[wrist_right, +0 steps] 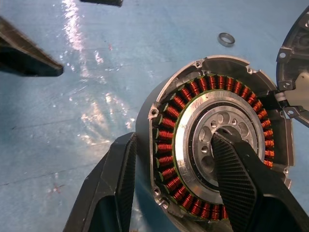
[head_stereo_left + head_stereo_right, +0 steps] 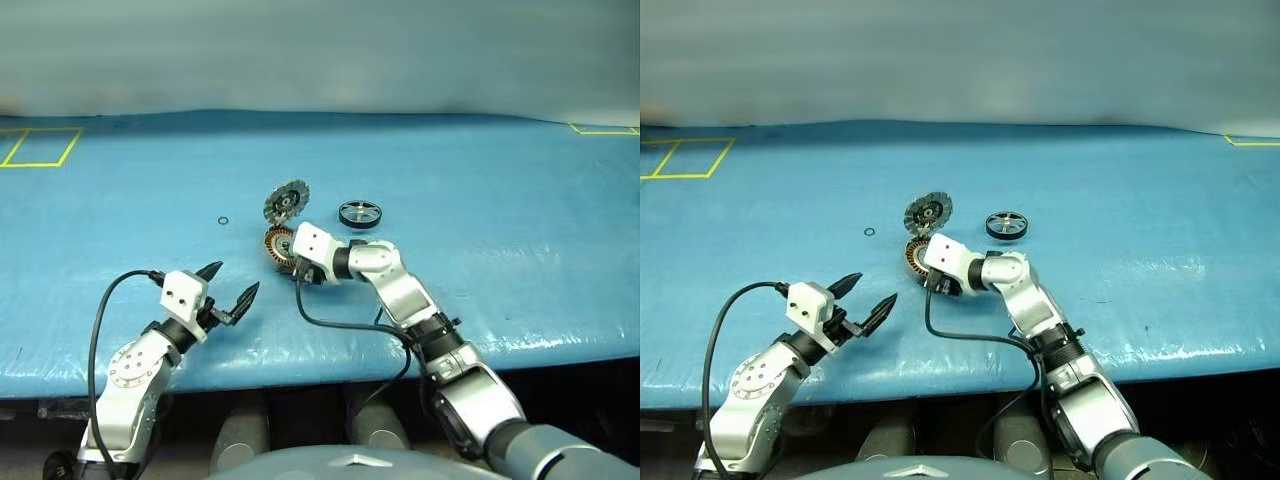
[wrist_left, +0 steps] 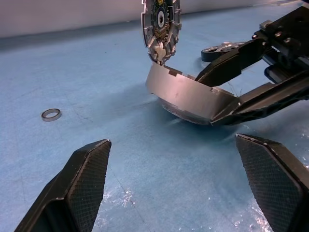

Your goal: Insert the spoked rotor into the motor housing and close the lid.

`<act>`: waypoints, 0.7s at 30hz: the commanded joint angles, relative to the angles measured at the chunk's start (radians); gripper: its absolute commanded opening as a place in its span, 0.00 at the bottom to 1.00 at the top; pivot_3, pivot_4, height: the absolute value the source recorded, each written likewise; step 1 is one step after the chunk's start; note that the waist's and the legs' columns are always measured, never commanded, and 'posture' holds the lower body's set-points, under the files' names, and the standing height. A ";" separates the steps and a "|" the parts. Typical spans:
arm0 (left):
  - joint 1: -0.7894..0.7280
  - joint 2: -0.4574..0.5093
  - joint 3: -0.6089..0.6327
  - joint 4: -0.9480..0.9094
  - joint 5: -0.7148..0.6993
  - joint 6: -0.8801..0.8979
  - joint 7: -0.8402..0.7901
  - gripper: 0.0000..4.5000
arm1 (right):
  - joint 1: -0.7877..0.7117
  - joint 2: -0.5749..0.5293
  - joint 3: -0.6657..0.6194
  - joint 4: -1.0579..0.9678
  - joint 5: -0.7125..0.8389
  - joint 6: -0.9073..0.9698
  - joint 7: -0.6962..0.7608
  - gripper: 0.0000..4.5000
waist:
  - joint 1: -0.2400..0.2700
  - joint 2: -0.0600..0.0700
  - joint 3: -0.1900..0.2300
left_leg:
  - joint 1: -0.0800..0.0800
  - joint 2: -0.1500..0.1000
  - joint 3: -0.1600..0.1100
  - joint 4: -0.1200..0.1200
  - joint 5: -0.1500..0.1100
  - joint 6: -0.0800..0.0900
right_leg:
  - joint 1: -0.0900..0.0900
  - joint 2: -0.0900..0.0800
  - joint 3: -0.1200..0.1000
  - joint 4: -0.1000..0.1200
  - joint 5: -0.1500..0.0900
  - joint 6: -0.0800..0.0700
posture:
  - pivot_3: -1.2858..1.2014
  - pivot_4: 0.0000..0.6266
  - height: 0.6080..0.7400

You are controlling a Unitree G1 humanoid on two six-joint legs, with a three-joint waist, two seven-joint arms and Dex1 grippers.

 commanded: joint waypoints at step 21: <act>0.074 0.024 0.065 -0.108 -0.003 0.032 0.034 1.00 | 0.125 -0.040 0.189 -0.445 0.031 0.564 -0.087 0.45 | 0.013 -0.004 -0.002 | -0.002 0.001 0.000 -0.001 -0.003 -0.004 | -0.002 -0.001 -0.002 -0.002 -0.003 0.000 | 0.52 0.24 1.00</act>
